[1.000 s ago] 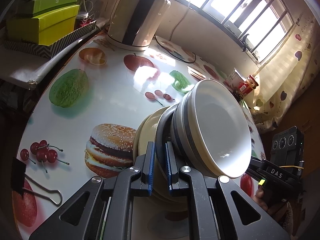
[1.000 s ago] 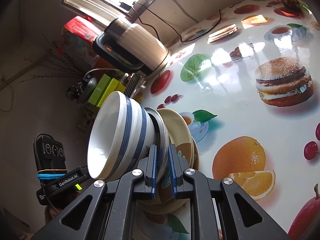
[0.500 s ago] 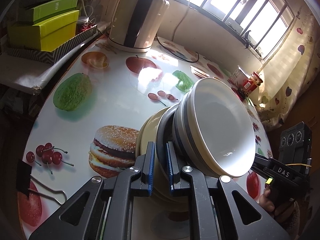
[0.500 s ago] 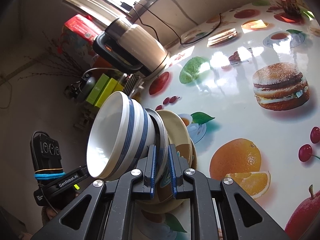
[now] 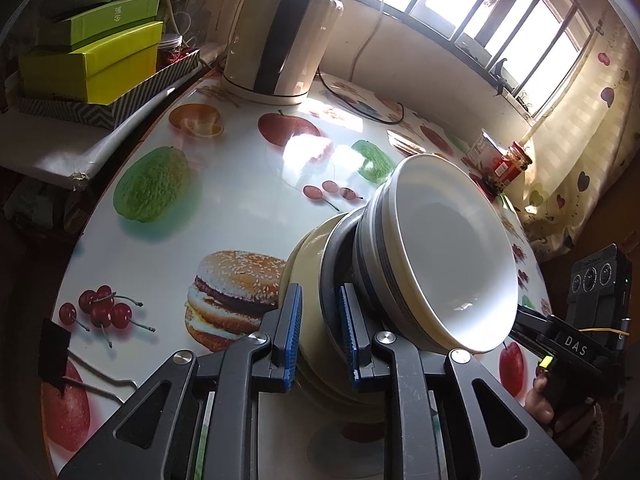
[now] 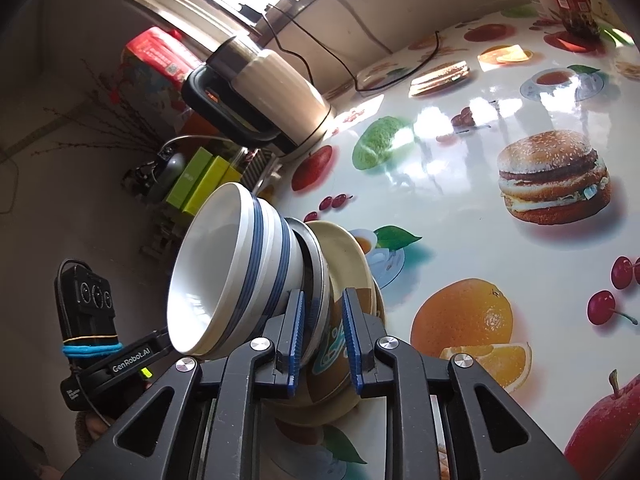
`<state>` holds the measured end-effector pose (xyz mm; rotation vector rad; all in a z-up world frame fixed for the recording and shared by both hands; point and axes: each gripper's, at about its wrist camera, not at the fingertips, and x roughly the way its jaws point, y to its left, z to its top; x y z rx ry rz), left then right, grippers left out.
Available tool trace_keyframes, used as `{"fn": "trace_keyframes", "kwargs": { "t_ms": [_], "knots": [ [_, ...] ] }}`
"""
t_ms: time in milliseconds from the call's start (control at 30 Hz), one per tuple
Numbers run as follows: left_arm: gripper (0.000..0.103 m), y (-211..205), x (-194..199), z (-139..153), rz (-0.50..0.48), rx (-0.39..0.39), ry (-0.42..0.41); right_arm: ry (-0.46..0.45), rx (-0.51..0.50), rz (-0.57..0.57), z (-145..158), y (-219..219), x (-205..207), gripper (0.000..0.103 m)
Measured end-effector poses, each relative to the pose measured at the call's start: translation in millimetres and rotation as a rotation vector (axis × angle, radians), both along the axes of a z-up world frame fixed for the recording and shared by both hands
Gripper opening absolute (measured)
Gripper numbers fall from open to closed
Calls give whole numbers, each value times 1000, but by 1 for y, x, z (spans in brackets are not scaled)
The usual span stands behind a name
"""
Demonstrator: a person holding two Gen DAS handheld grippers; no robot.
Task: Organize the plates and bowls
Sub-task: 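Open both tools to release the bowl stack on the plates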
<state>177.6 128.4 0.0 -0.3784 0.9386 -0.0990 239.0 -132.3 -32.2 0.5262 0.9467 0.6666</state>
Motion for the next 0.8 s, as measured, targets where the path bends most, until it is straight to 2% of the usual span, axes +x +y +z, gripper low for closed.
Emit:
{"fn": "trace_keyframes", "kwargs": {
  "t_ms": [133,367,567,667,800],
  "knots": [
    [25,0,-2,0,2,14,1,-7,-11,-15,1,-2,-1,30],
    [33,1,-7,3,15,27,-2,-16,-24,-33,3,-4,-4,39],
    [36,0,-12,7,24,36,-11,-24,-26,-46,7,-7,-10,46],
    [42,-4,-17,12,32,85,-30,-37,-30,-46,11,-8,-14,48],
    [45,-4,-22,14,35,79,-27,-42,-40,-57,14,-9,-19,52]
  ]
}}
